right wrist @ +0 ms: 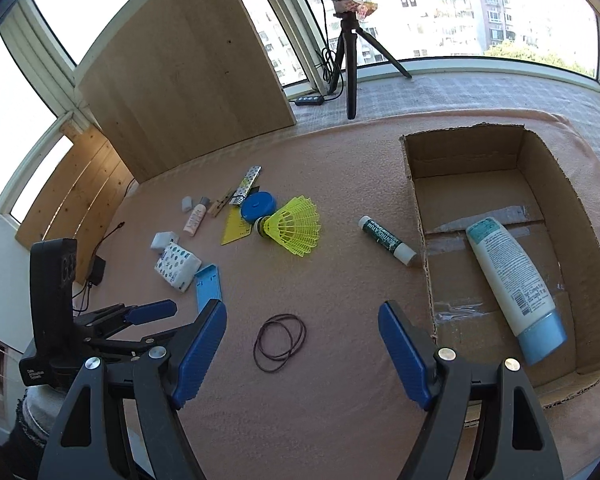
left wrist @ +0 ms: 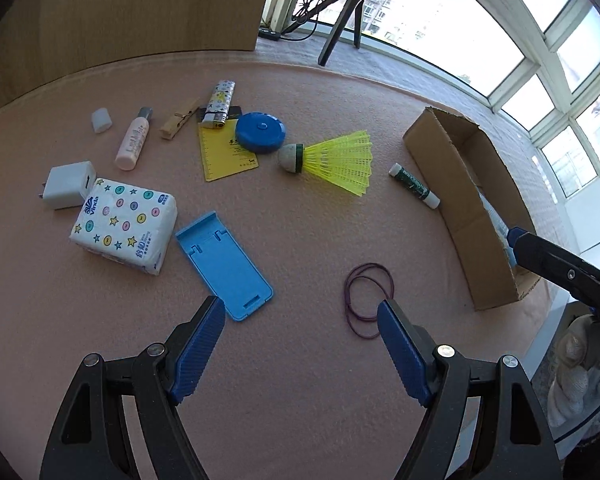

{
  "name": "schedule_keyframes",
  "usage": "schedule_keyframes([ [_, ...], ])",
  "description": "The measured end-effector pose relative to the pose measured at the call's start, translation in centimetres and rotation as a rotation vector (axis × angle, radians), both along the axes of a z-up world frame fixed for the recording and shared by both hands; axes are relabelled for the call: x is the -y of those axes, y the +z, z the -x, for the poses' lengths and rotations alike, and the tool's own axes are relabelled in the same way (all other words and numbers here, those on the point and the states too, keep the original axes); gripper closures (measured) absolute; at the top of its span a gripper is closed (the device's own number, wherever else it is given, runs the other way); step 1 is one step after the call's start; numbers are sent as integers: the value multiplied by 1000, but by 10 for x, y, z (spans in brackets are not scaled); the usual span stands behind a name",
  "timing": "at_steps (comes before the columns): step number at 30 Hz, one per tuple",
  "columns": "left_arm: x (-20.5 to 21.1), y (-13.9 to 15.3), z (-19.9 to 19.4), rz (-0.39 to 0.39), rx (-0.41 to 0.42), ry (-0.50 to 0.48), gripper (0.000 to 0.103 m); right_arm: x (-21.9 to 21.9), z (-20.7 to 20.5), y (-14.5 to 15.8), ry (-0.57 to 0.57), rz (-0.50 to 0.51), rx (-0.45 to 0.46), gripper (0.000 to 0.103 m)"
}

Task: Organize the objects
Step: 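Grasp the blue phone stand with the left gripper while the right gripper grasps the purple rubber band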

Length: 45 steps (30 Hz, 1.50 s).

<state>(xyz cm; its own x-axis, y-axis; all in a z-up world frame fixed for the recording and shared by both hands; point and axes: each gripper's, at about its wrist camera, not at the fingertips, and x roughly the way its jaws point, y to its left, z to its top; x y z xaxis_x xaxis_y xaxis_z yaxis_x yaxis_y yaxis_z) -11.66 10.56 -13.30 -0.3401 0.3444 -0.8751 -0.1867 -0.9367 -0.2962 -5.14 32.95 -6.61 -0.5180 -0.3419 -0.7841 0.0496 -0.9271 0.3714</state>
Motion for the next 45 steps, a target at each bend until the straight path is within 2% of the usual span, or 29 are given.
schedule_keyframes([
  [4, 13, -11, 5, 12, 22, 44, 22, 17, 7, -15, 31, -9, 50, 28],
  [11, 16, -30, 19, 25, 72, 81, 22, 49, 16, -48, 113, -142, 122, 28],
  [17, 10, -41, 33, 58, 88, 98, 22, 67, 16, -67, 170, -264, 131, 28],
  [26, 0, -48, 43, 125, 64, 84, 22, 81, 19, -81, 203, -332, 142, 28],
  [32, -13, -49, 41, 189, 18, 32, 39, 87, 22, -86, 217, -371, 140, 28],
  [35, -11, -49, 43, 203, 6, 18, 56, 92, 23, -89, 230, -387, 139, 28],
  [45, -7, -50, 38, 194, -8, -15, 62, 99, 27, -95, 305, -417, 139, 29],
])
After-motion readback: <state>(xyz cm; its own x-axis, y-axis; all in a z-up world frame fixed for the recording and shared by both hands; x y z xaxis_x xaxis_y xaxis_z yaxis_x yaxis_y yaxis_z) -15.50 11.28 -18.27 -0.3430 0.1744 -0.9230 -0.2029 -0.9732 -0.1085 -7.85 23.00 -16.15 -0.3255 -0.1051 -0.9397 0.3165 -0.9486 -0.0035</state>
